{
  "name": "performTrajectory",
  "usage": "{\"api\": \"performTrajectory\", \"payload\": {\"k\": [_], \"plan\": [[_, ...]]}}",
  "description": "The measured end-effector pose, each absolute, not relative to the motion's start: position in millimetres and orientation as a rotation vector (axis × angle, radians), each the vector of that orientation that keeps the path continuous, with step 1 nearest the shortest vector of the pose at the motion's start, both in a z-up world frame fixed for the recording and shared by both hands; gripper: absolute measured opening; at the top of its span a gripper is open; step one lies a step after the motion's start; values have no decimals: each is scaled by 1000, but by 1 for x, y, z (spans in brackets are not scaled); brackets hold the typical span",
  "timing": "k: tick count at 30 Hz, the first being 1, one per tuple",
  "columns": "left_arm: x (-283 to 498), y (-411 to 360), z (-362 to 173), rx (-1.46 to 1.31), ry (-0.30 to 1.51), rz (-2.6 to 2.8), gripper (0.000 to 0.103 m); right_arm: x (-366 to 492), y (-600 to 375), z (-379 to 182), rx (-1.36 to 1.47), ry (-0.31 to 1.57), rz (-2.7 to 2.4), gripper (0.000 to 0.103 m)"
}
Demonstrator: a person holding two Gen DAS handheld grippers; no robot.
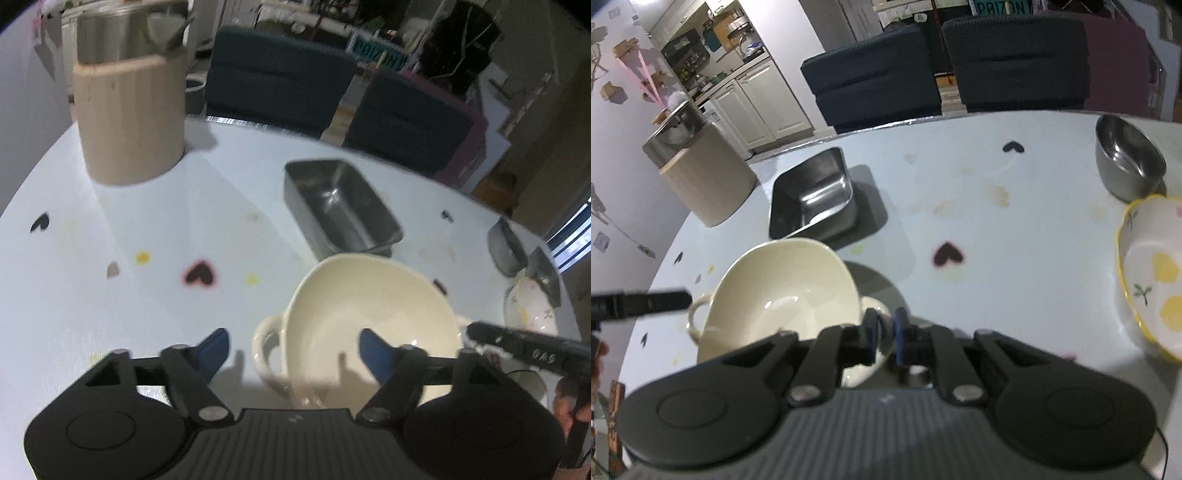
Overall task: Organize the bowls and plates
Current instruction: 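Move the left tool to the cream bowl handle while the right tool reaches its rim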
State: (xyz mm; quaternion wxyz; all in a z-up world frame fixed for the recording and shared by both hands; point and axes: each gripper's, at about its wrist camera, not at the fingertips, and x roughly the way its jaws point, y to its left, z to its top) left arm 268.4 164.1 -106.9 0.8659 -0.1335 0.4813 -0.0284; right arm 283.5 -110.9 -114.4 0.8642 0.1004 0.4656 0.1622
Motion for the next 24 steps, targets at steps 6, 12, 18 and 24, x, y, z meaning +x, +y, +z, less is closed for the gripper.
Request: {"api": "performTrajectory", "payload": {"k": [6,12,18,24], "plan": [[271,170,-116,-285,1034,-44,55,287,-118,-116,257,1005,355,15],[274,173,-122,-276,1023,-26,22,282,-121,-114,312,1032,367,31],[271,171,-121,-224,1028,-14,12,281,-114,-116,285,1036,360,36],[260,174,-120,-208,1053,-23,13,282,-109,-121,252,1046,346,27]]}}
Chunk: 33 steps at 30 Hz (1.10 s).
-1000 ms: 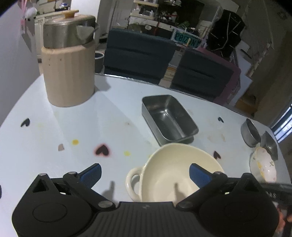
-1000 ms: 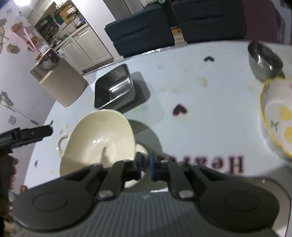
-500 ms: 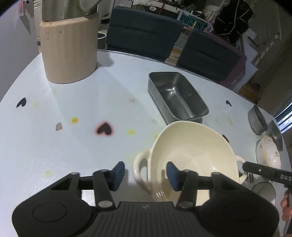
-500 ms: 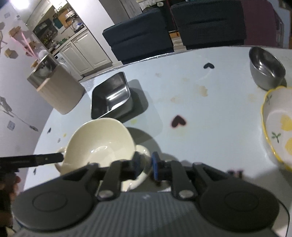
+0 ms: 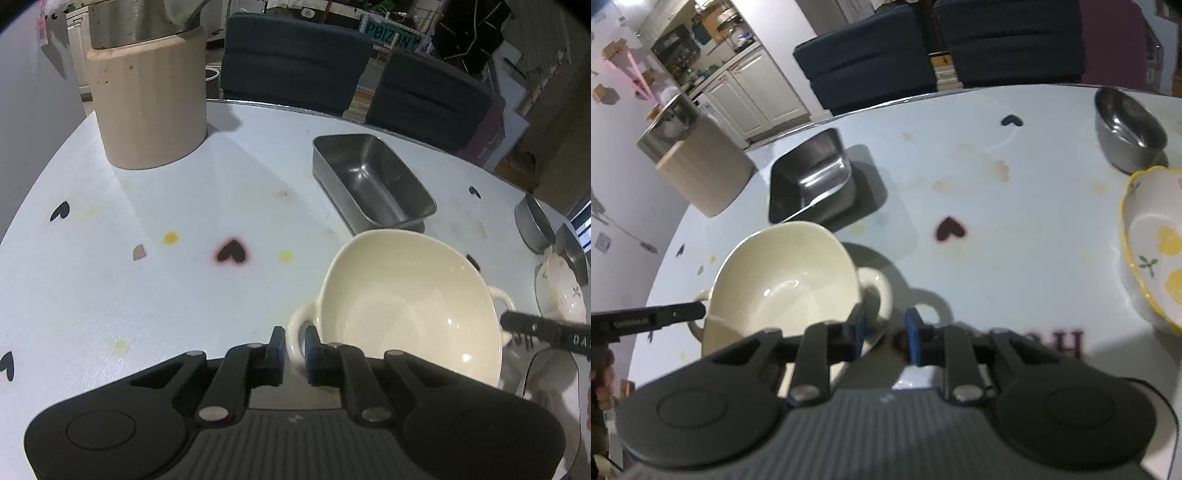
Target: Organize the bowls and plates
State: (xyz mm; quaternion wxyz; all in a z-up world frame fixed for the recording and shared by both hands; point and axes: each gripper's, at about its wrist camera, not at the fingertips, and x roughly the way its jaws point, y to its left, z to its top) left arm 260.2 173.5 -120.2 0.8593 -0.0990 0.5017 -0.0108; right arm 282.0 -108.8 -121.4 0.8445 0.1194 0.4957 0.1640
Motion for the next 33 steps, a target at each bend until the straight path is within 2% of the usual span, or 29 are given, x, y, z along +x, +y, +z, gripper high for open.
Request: {"api": "performTrajectory", "payload": {"k": [5,8,9,12,13,15,19,28,33], "plan": [[254,172,-120,-200,1068,-35,14,279,-103,-118,209,1047,359,19],[252,175,-118,-234,1058,-23,14,276,-103,-116,191,1062,360,20],[252,176,-116,-244,1053,-26,20,275,-104,-116,193,1059,360,20],[253,173,-115,-266,1045,-40,31,275,-106,-114,217,1044,366,28],[255,171,-116,-258,1050,-39,31,275,-107,-113,232,1045,369,35],[258,167,-120,-242,1072,-36,32,275,-104,-113,240,1040,373,40],[264,165,-134,-242,1114,-35,31,277,-92,-117,180,1047,366,41],[268,171,-143,-291,1113,-47,28,284,-82,-134,163,1095,352,34],[267,171,-144,-284,1108,-54,28,287,-80,-135,170,1089,341,34]]}}
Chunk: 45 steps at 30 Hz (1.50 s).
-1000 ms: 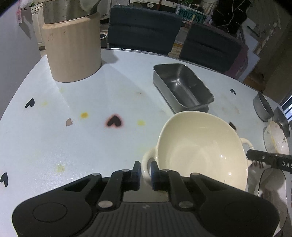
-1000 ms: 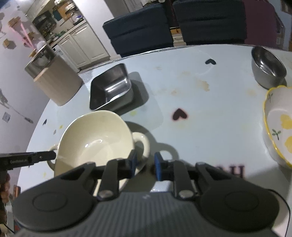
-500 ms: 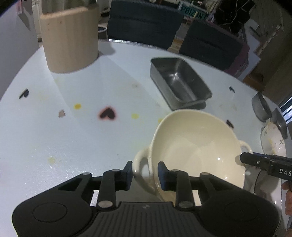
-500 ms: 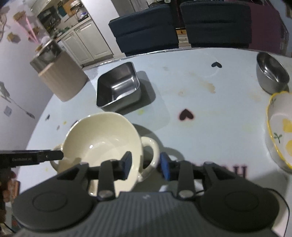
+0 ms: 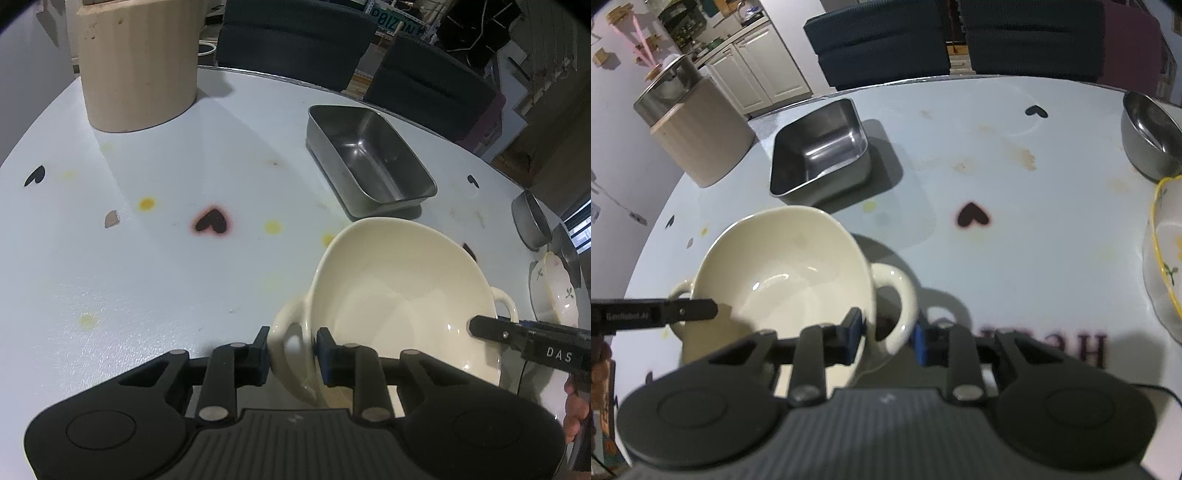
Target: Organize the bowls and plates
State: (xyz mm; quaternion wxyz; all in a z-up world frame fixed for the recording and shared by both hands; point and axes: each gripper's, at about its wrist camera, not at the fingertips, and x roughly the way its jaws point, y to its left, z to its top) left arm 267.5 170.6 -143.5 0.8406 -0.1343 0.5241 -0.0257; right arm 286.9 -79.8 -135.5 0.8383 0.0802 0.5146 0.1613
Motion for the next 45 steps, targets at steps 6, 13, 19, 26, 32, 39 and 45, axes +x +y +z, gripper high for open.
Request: {"api": "performTrajectory", "payload": {"k": [6,13,19,26,32,39,45], "plan": [[268,172,-146,-314,1121,-52,28,290,-83,-136,189,1098,342,33],[264,175,-149,-375,1143,-27,28,293,-85,-139,165,1093,344,46],[264,173,-150,-379,1147,-25,28,301,-81,-137,149,1095,384,36],[266,172,-151,-355,1134,-31,28,295,-77,-134,122,1125,381,36],[268,172,-152,-341,1125,-42,28,295,-78,-135,128,1128,377,37],[271,171,-151,-313,1111,-45,30,296,-74,-137,107,1136,381,38],[273,170,-151,-276,1100,-51,32,297,-71,-138,96,1142,389,38]]}}
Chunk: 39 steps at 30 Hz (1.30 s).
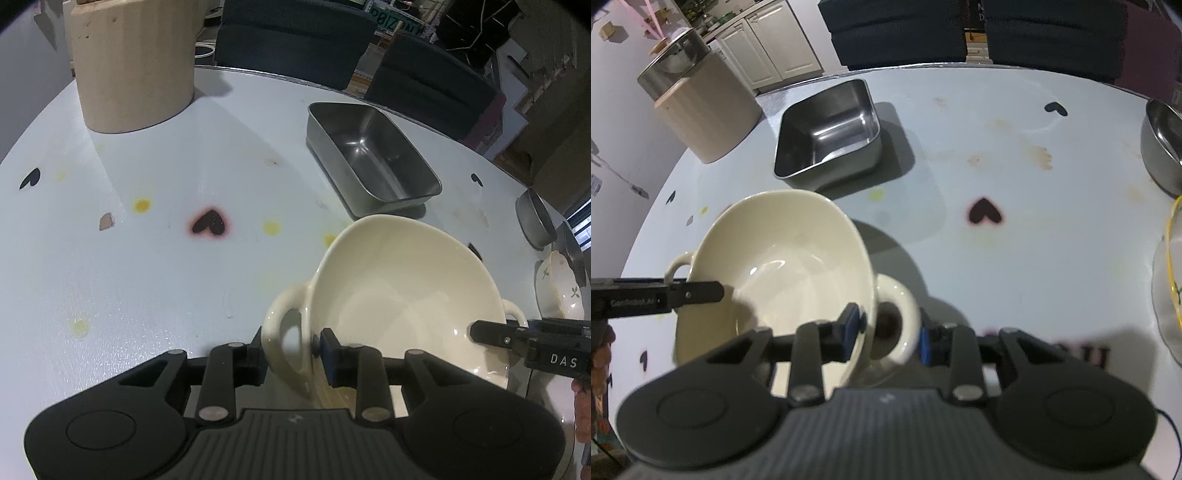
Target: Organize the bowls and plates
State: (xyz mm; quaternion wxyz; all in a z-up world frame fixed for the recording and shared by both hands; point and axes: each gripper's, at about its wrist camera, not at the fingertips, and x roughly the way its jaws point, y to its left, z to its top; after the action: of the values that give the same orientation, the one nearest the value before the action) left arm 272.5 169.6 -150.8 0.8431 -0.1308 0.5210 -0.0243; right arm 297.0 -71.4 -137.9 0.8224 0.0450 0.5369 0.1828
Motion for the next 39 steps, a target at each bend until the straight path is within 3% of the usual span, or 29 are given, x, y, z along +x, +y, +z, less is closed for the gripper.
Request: {"api": "performTrajectory", "payload": {"k": [21,39], "plan": [[268,164,-144,-255,1058,-48,29,292,-75,-137,122,1123,378,36],[241,143,-92,-250,949,-58,29,261,-100,-87,143,986,372,34]]}}
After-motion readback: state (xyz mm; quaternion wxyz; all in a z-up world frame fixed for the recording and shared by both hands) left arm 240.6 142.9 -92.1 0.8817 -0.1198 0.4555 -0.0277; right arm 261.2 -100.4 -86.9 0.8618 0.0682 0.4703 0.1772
